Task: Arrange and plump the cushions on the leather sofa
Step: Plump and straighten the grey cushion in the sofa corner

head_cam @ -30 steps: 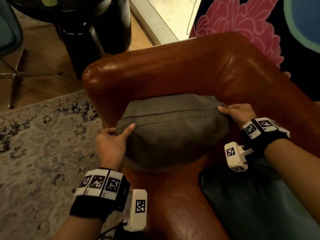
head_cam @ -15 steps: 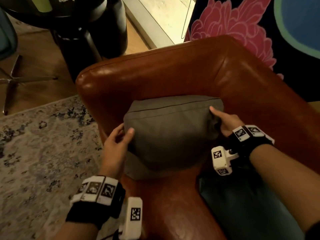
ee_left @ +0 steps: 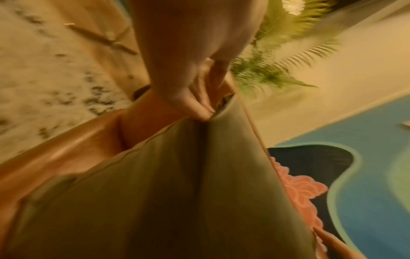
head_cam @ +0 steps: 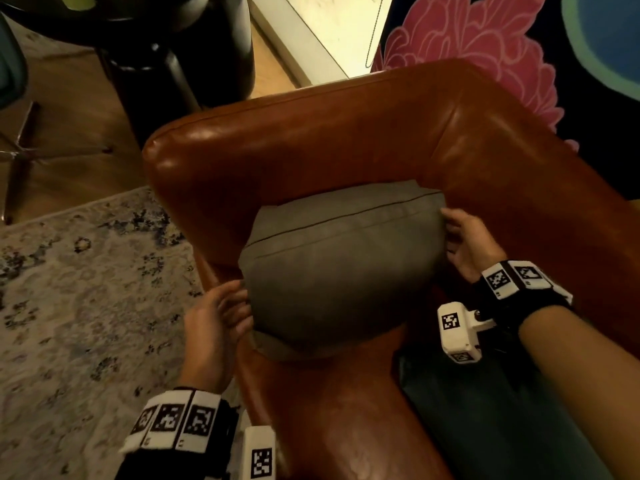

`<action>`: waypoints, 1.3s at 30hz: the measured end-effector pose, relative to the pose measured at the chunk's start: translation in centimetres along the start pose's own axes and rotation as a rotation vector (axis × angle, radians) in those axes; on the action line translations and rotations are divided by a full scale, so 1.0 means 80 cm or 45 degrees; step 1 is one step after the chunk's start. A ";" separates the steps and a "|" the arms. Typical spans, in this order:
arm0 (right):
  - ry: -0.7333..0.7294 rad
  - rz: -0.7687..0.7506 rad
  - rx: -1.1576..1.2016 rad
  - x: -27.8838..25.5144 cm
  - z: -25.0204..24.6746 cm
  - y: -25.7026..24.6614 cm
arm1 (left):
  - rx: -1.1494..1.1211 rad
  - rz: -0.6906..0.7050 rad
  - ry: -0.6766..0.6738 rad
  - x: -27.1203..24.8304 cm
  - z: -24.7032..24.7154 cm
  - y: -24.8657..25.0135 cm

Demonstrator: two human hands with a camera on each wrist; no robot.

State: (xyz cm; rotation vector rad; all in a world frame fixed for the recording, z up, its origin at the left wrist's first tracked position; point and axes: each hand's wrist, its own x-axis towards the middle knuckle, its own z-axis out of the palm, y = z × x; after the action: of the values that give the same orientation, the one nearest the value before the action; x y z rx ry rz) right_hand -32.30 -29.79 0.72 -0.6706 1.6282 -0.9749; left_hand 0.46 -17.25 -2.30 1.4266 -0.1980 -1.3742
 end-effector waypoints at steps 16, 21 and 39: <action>0.085 -0.124 -0.276 0.014 -0.017 -0.057 | 0.264 0.180 -0.169 -0.005 0.044 0.060; -0.116 0.227 -0.186 0.015 -0.006 -0.050 | 0.177 0.123 -0.121 -0.008 0.033 0.049; 0.170 -0.383 -0.220 -0.011 -0.002 0.043 | 0.796 0.690 0.018 -0.024 0.017 -0.007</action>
State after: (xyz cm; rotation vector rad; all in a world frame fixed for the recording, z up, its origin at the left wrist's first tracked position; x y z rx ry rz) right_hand -32.00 -27.28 -1.77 -1.0085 1.7756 -1.1214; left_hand -1.49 -16.37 -1.18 1.7112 -0.9977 -0.8763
